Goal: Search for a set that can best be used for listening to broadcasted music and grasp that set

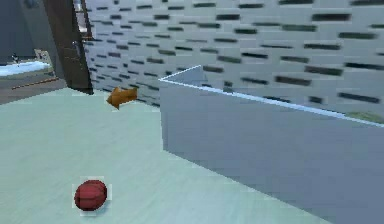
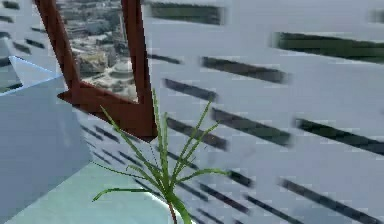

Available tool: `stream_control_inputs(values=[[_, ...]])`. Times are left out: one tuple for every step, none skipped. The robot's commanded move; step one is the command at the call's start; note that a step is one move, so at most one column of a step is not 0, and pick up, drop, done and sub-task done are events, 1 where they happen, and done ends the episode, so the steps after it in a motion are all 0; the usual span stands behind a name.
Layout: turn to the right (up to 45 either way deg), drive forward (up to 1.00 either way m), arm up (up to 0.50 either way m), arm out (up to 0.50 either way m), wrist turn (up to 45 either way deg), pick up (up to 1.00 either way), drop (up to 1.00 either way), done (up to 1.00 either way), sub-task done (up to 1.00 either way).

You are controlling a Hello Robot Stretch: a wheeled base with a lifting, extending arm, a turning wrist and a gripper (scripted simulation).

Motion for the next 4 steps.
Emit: stream_control_inputs(values=[[-45.0, 0.0, 0.0, 0.0, 0.0, 0.0, 0.0, 0.0, 0.0], [0.0, 1.0, 0.0, 0.0, 0.0, 0.0, 0.0, 0.0, 0.0], [0.0, 1.0, 0.0, 0.0, 0.0, 0.0, 0.0, 0.0, 0.0], [0.0, 1.0, 0.0, 0.0, 0.0, 0.0, 0.0, 0.0, 0.0]])
